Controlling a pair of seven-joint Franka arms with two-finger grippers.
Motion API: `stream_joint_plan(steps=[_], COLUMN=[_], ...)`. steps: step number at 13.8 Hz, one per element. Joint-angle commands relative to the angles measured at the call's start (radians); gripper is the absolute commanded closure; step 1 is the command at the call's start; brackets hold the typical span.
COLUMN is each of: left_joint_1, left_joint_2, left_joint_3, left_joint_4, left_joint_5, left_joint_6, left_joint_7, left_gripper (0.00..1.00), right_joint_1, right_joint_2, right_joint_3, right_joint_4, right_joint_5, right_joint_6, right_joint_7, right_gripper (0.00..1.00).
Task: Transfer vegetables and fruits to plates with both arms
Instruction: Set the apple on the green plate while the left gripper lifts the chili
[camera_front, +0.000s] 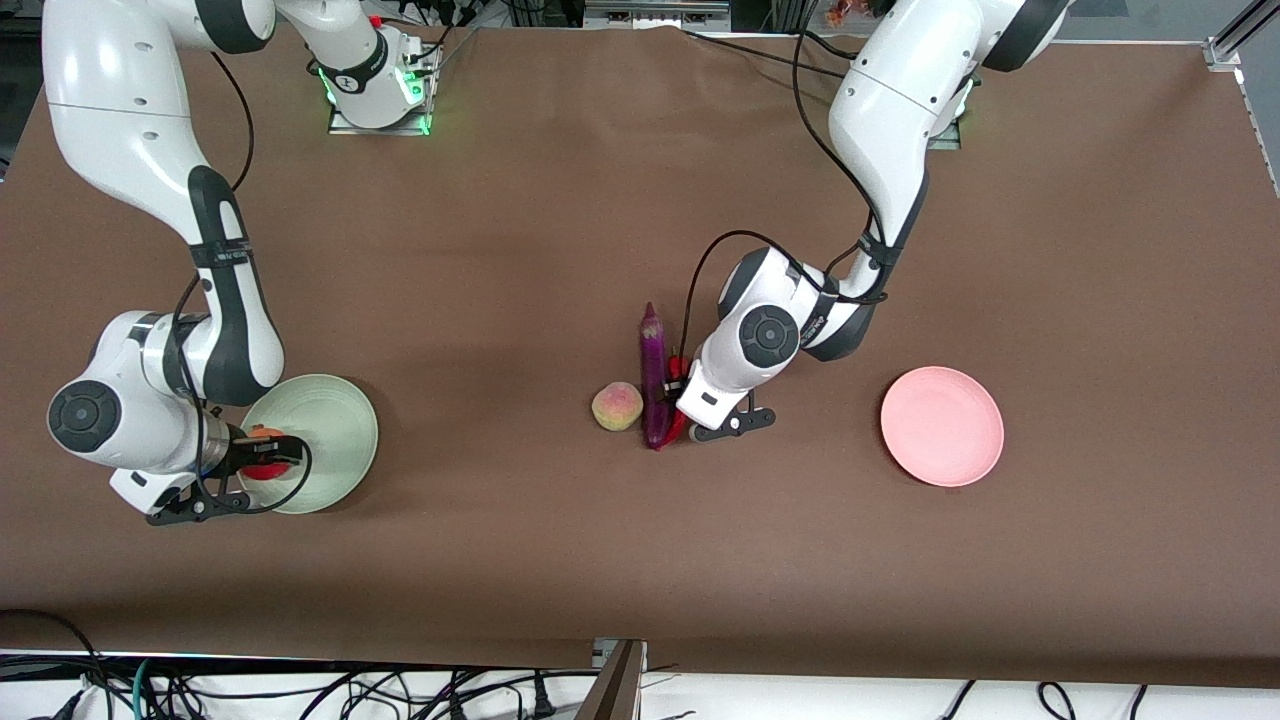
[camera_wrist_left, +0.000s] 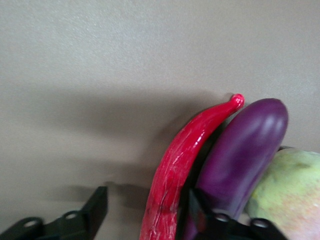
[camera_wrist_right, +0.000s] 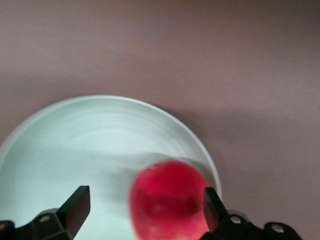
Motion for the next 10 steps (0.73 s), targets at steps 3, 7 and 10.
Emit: stream_joint_plan(steps=[3,7,10], left_joint_1=[-0.017,-0.014,0.004], left_joint_2=[0.031,0.030,0.019], left_joint_3=[0.008,0.008,0.010], left_joint_4=[0.015,0.017,0.018], left_joint_5=[-0.020,-0.015,-0.012], left_joint_6=[0.019,0.016,0.006], left_joint_7=[0.009,0.021,0.023], left_gripper=[0.39,0.85,1.00], right_joint_1=[0.023,0.132,0.213], right_joint_2=[-0.024,-0.024,-0.023], right_joint_3=[0.080,0.112,0.112], right_joint_4=[0.039,0.039,0.039], right_joint_5=[0.091,0.091,0.093], right_joint_6=[-0.070,-0.061,-0.057], right_joint_7=[0.073,0.272,0.454], right_gripper=[0.00,0.00,0.00])
